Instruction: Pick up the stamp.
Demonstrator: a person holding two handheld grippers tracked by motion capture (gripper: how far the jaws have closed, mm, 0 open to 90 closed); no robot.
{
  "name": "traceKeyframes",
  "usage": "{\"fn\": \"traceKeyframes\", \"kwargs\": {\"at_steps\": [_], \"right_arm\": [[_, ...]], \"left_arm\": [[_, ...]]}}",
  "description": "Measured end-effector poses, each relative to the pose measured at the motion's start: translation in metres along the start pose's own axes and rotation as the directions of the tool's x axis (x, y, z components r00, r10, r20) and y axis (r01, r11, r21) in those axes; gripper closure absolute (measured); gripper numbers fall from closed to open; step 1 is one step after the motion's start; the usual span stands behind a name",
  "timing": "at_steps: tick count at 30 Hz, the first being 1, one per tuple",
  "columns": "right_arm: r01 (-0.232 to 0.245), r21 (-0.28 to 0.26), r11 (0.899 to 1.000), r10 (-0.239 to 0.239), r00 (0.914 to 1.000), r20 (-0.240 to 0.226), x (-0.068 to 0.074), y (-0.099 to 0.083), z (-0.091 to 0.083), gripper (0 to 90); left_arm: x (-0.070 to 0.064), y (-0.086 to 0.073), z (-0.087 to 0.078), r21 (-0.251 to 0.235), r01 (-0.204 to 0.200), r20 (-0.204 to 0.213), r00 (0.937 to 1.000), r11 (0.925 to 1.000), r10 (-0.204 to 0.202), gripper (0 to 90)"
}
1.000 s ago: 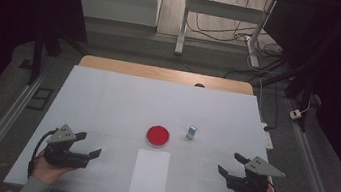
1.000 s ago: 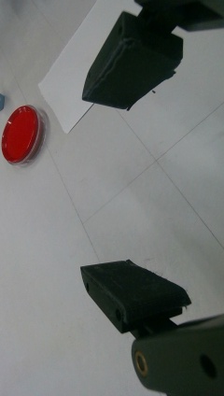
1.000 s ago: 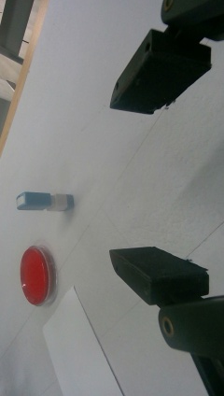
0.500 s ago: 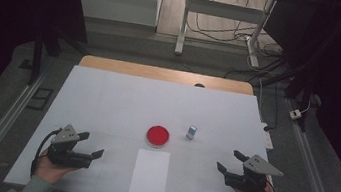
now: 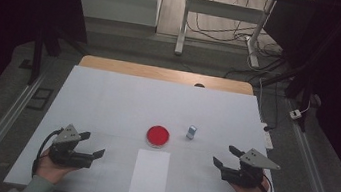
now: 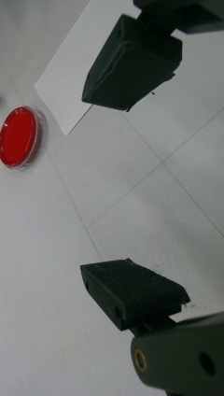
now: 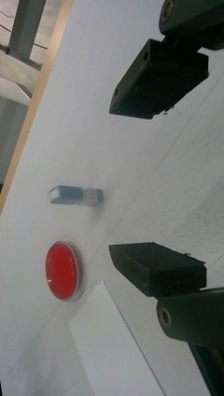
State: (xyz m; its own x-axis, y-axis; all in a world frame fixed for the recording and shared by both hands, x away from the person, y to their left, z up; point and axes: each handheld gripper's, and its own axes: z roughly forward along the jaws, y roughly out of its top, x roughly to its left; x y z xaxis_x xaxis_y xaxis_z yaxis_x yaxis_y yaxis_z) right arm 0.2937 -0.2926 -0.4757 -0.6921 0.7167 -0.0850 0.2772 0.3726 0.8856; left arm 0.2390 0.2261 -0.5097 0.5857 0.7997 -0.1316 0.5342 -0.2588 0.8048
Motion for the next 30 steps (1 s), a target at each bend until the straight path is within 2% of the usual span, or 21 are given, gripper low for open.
{"fn": "traceKeyframes", "kwargs": {"at_steps": [6, 17, 30], "right_arm": [[-0.006, -0.006, 1.0, 0.005, 0.9999, -0.013, 0.001, 0.011, 0.009, 28.0], [-0.01, 0.007, 1.0, 0.01, 0.9996, -0.025, 0.003, 0.021, 0.025, 27.8], [0.02, 0.014, 1.0, -0.019, 0.9984, -0.053, 0.005, 0.043, 0.05, 27.9]], "left_arm": [[0.002, -0.002, 0.003, 0.008, 0.013, 0.014, 0.9998, 0.9999, -0.013, 17.1], [-0.001, -0.003, 0.005, 0.016, 0.004, 0.015, 0.9999, 0.9999, -0.004, 17.1], [0.0, -0.003, 0.008, 0.024, -0.003, 0.012, 0.9999, 0.9997, 0.003, 17.2]]}}
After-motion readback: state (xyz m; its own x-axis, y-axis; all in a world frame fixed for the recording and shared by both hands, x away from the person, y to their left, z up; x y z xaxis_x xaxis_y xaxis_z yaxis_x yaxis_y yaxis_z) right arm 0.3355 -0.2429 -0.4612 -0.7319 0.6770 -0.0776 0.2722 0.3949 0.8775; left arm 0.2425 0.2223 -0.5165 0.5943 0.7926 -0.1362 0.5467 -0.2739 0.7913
